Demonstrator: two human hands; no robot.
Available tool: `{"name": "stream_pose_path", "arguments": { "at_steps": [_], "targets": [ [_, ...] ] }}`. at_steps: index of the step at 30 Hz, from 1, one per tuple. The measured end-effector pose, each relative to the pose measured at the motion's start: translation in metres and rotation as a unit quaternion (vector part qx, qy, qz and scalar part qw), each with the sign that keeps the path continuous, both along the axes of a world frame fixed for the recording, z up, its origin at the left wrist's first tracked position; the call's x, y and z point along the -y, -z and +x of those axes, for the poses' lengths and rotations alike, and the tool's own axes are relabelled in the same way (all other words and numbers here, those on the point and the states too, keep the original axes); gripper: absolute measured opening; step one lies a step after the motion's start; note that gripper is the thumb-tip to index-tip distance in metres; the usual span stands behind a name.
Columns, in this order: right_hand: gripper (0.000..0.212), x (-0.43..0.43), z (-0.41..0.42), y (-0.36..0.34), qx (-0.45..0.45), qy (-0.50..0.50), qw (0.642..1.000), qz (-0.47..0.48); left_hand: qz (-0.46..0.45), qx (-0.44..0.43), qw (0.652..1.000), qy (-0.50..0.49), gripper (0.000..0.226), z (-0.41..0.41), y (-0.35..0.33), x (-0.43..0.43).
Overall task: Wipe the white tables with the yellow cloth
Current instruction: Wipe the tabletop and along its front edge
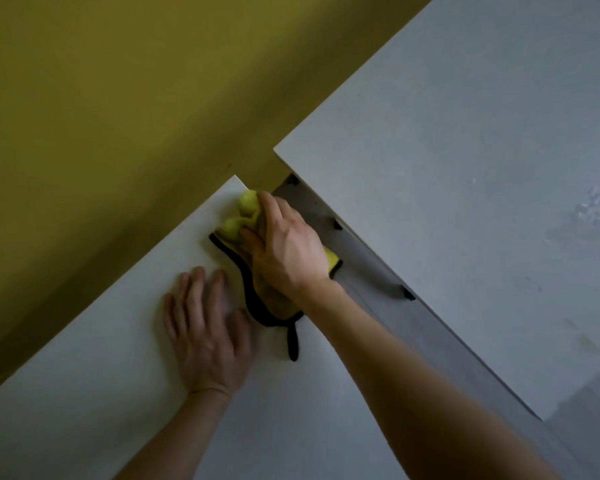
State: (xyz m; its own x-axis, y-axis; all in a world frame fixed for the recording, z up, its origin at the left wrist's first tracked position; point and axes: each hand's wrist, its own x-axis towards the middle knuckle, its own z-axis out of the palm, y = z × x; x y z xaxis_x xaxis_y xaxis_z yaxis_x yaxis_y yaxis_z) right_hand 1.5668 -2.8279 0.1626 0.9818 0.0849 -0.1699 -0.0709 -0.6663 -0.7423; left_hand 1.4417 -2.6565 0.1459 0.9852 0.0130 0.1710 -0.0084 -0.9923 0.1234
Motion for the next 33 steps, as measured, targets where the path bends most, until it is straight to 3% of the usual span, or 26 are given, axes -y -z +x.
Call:
{"name": "stream_pose_path", "arguments": {
  "at_steps": [6, 13, 16, 22, 26, 29, 33],
  "targets": [
    [0.076, 0.066, -0.108, -0.017, -0.049, -0.033, 0.997, -0.044, -0.003, -0.011, 1.000, 0.003, 0.065, 0.002, -0.006, 0.002],
    [0.078, -0.022, 0.047, -0.002, -0.023, -0.050, 0.998, -0.031, 0.007, 0.015, 1.000, 0.006, 0.063, 0.002, 0.003, -0.003],
    [0.075, -0.029, 0.060, 0.001, -0.013, -0.051, 0.998, -0.026, 0.007, 0.016, 1.000, 0.004, 0.064, 0.003, 0.003, -0.001],
    [0.065, 0.075, -0.105, 0.000, -0.017, -0.026, 1.000, -0.001, -0.010, 0.016, 1.000, -0.004, 0.062, 0.002, 0.000, 0.001],
    [0.067, 0.131, -0.196, -0.012, -0.069, -0.018, 0.997, -0.008, -0.016, 0.007, 1.000, -0.007, 0.065, 0.004, 0.003, 0.002],
    [0.068, 0.108, -0.157, -0.012, -0.070, -0.027, 0.996, -0.038, -0.011, 0.011, 1.000, -0.007, 0.065, 0.004, 0.002, 0.002],
    [0.060, 0.035, -0.042, 0.000, -0.037, -0.034, 0.997, -0.060, -0.008, 0.035, 0.999, 0.008, 0.061, 0.007, 0.004, 0.000]
  ]
}}
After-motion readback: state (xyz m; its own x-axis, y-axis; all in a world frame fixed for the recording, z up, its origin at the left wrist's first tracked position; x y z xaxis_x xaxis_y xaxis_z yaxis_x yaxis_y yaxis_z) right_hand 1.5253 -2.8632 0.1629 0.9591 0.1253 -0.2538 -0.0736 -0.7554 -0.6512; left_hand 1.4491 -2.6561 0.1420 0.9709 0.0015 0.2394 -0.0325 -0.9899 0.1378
